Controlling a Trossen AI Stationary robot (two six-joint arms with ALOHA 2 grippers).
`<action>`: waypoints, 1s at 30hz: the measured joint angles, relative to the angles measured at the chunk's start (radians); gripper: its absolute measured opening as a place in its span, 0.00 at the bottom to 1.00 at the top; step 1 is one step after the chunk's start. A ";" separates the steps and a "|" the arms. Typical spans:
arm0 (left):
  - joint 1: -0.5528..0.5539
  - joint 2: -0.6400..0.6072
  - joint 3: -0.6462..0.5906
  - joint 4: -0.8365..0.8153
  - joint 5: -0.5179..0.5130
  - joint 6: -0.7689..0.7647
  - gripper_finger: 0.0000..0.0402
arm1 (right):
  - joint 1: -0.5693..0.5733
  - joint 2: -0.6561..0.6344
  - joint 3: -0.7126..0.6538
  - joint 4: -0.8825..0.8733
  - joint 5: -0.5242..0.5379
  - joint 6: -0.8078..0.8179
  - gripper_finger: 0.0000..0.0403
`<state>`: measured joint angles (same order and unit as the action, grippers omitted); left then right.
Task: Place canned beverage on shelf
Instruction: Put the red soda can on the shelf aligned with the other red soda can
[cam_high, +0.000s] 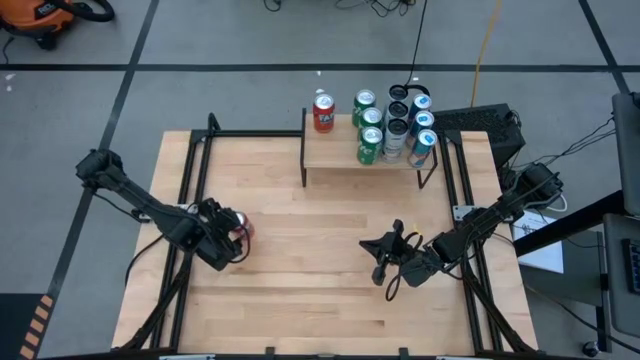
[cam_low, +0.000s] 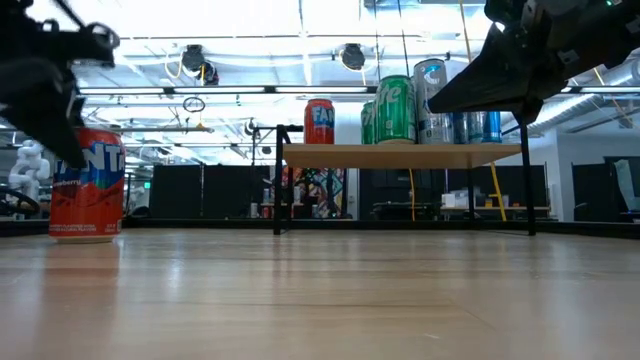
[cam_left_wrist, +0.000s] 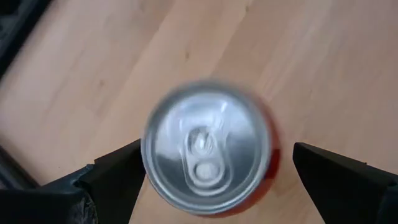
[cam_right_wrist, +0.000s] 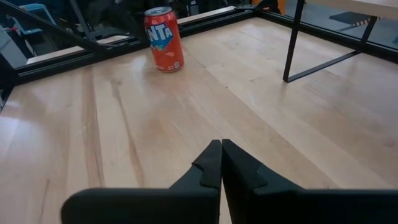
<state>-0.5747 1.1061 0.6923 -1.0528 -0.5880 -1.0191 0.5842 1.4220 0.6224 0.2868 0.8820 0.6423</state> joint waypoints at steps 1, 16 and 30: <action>0.000 0.000 -0.019 0.008 0.011 -0.013 0.99 | 0.000 0.000 0.000 0.000 -0.002 0.000 0.00; 0.015 -0.022 -0.080 0.155 0.037 0.042 0.80 | 0.000 0.000 0.000 0.016 -0.022 -0.006 0.00; 0.192 -0.023 0.016 0.269 0.010 0.311 0.73 | 0.000 0.000 0.000 0.031 -0.022 -0.034 0.00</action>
<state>-0.3830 1.0836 0.7082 -0.7834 -0.5780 -0.7079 0.5842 1.4220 0.6224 0.3181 0.8601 0.6086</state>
